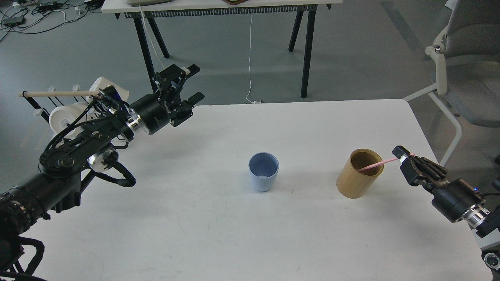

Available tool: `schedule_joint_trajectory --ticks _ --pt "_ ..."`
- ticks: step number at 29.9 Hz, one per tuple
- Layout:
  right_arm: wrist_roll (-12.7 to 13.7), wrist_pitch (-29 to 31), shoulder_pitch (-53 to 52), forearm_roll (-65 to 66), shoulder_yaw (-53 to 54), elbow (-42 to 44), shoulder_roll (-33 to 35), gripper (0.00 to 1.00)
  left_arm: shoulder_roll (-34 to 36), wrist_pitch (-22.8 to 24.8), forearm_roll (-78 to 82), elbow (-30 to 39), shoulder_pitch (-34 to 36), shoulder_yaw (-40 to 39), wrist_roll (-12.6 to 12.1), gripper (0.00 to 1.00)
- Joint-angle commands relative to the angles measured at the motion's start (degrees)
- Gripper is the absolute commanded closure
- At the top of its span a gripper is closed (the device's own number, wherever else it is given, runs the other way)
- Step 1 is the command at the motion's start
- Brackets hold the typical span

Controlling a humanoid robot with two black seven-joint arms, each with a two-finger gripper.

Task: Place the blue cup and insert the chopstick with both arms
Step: 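Grasp the pink stick and pull it up out of the tube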

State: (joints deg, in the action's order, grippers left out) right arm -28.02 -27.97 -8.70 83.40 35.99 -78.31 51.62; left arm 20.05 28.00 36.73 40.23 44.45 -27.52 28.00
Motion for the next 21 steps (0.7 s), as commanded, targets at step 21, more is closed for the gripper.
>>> schedule_joint_trajectory --ticks 21 --pt "0.0 0.0 0.0 -11.0 0.6 -14.9 18.1 1.00 -0.9 0.0 0.0 0.0 -0.2 0.0 0.0 0.10"
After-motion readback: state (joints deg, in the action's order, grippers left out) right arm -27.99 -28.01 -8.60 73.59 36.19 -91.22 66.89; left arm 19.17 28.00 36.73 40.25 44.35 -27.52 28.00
